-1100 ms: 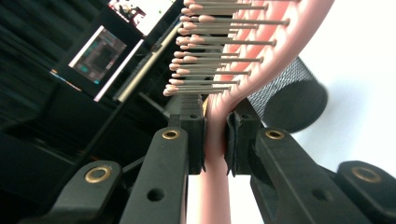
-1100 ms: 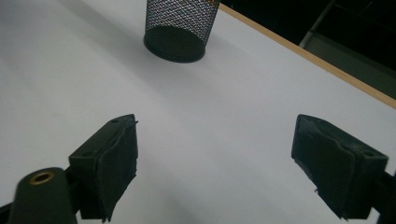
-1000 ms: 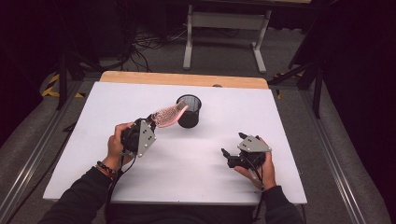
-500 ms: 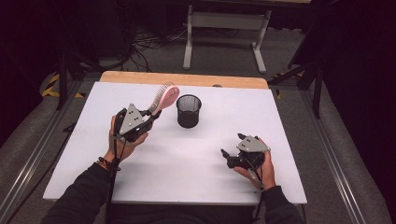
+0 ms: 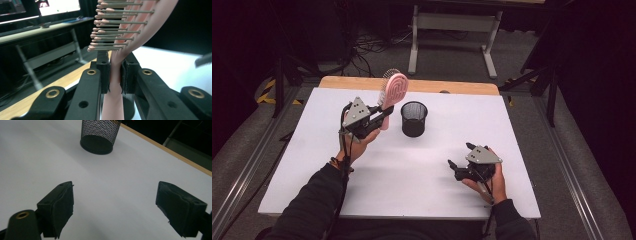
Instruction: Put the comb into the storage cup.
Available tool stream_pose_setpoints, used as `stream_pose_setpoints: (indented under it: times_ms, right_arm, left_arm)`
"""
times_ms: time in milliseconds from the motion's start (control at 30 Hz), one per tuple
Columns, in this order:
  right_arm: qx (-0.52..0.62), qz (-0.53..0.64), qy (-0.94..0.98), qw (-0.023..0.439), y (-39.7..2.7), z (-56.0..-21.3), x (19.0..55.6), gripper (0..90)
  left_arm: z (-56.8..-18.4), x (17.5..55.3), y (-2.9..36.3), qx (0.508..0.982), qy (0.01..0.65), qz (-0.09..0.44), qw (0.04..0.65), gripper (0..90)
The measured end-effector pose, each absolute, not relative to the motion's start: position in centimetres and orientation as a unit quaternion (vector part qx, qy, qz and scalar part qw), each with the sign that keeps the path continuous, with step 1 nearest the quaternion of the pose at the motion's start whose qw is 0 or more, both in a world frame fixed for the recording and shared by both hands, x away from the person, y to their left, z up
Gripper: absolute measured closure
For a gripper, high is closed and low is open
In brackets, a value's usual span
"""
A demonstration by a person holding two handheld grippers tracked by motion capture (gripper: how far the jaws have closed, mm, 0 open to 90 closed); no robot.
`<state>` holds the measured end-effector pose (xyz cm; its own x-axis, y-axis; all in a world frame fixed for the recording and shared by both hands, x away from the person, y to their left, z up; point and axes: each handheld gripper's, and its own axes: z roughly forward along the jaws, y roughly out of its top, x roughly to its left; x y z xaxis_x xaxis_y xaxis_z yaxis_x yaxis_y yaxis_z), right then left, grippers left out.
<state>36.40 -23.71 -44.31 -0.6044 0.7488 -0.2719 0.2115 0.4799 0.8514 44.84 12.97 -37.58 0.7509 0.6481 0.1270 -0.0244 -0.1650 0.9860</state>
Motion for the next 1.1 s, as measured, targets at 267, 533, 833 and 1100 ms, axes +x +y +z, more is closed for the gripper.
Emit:
stream_pose_setpoints:
  times_ms: [267,533,833,1100]
  right_arm:
    - [0.301,0.416,0.793,0.327,-23.7,-44.3,36.3,15.8]
    - [0.295,0.422,0.792,0.327,-23.8,-44.2,36.2,15.9]
    - [0.292,0.420,0.796,0.323,-23.7,-44.1,36.3,15.9]
    - [0.295,0.413,0.802,0.317,-23.7,-44.3,36.4,16.0]
  left_arm:
    - [-36.8,46.7,10.5,0.704,0.201,0.253,0.632,80.0]
    - [-35.9,48.8,8.2,0.698,0.193,0.241,0.647,79.9]
    - [-36.4,50.9,6.3,0.696,0.203,0.214,0.654,79.9]
    - [-37.7,51.9,5.4,0.709,0.215,0.219,0.635,79.9]
